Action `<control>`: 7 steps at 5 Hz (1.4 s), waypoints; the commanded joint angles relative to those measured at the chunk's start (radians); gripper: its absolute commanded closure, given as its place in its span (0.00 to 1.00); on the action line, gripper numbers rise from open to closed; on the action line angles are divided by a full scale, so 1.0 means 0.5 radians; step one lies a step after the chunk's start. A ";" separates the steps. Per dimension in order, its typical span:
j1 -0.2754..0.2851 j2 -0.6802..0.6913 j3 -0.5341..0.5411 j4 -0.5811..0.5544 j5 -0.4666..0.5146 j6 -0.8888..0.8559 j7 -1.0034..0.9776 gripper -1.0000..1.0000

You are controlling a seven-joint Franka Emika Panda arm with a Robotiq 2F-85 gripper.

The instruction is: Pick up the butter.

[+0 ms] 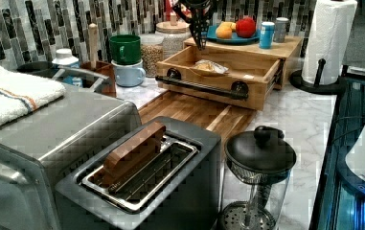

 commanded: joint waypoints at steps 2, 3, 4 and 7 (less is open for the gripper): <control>-0.293 -0.120 -0.197 0.088 -0.035 0.106 -0.275 1.00; -0.323 -0.162 -0.233 -0.049 -0.104 0.263 -0.215 1.00; -0.370 -0.173 -0.236 -0.120 -0.125 0.326 -0.107 0.00; -0.290 -0.062 -0.388 -0.274 -0.110 0.487 0.358 0.00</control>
